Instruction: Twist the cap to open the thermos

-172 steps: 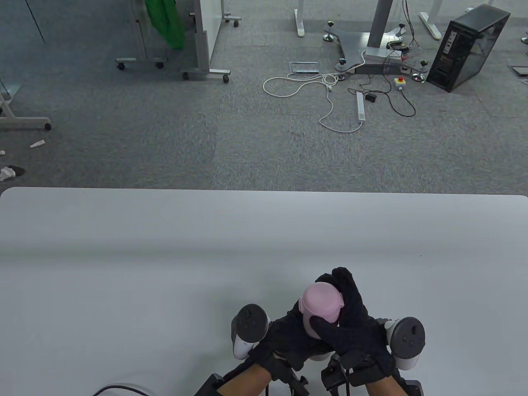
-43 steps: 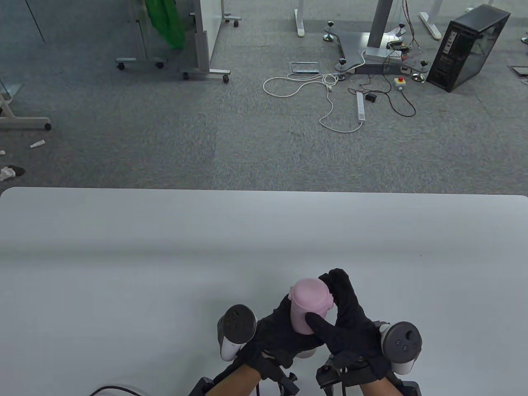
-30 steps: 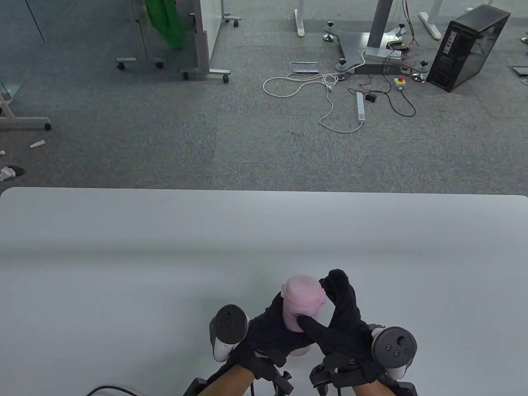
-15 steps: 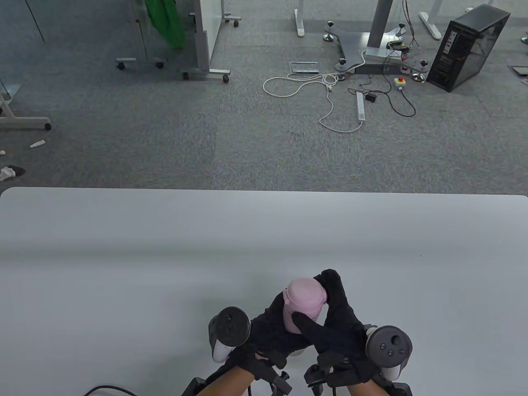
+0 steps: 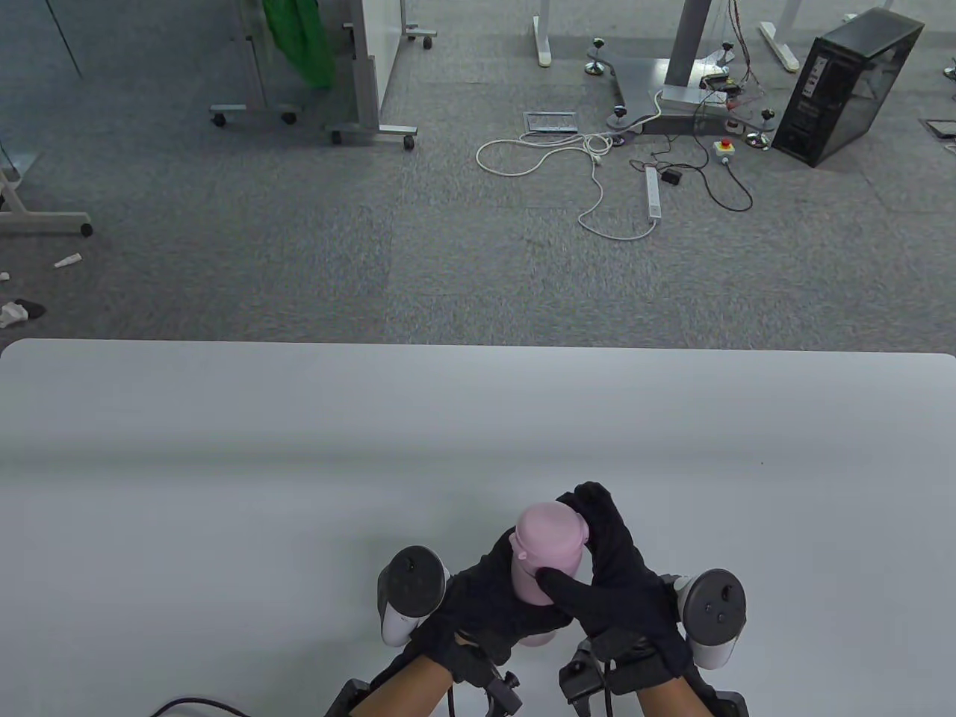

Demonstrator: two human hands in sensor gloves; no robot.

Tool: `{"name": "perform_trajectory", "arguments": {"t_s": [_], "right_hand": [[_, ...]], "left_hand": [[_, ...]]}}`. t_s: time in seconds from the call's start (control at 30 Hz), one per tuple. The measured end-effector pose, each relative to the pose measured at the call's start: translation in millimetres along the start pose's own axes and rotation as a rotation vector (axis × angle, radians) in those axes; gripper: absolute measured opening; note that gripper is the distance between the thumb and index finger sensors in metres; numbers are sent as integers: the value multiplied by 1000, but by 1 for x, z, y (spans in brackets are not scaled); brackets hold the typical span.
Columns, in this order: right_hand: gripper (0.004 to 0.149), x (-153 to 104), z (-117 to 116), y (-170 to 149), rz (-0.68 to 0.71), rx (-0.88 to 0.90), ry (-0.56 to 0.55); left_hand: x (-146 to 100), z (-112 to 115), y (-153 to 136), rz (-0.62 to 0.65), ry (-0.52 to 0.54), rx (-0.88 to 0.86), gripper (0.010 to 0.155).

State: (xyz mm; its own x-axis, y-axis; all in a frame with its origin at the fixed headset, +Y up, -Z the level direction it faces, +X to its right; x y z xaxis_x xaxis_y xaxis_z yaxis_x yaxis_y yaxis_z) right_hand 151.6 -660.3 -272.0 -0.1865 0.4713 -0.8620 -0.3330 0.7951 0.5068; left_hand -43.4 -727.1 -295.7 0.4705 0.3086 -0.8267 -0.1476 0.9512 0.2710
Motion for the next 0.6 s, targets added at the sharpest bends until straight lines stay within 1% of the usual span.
{"name": "perform_trajectory", "arguments": {"t_s": [0.23, 0.37, 0.5, 0.6], "right_hand": [[98, 9, 0, 8, 5, -2, 7], [94, 18, 3, 14, 14, 15, -3], [91, 27, 8, 22, 19, 8, -20], [92, 32, 13, 25, 21, -11, -42]], "left_hand": [[1, -5, 3, 11, 21, 1, 110], [3, -7, 4, 21, 25, -2, 110], [5, -15, 5, 29, 44, -14, 110], [6, -23, 8, 52, 83, -18, 110]]}}
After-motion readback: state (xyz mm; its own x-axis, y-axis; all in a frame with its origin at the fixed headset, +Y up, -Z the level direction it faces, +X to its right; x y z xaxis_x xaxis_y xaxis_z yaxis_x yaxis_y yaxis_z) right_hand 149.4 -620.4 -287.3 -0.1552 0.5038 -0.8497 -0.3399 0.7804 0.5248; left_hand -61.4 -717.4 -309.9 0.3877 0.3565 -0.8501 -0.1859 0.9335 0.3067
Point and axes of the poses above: the tracker on the back of each hand, its own y axis roughly to the thumb side, its own x axis roughly from the wrist to the fingertips, z = x × y, the point moved 2 cm from there along x, roughly from the wrist to the fingertips, and after that the axes turned 13 degrees about -x, right-handed, at the moved point
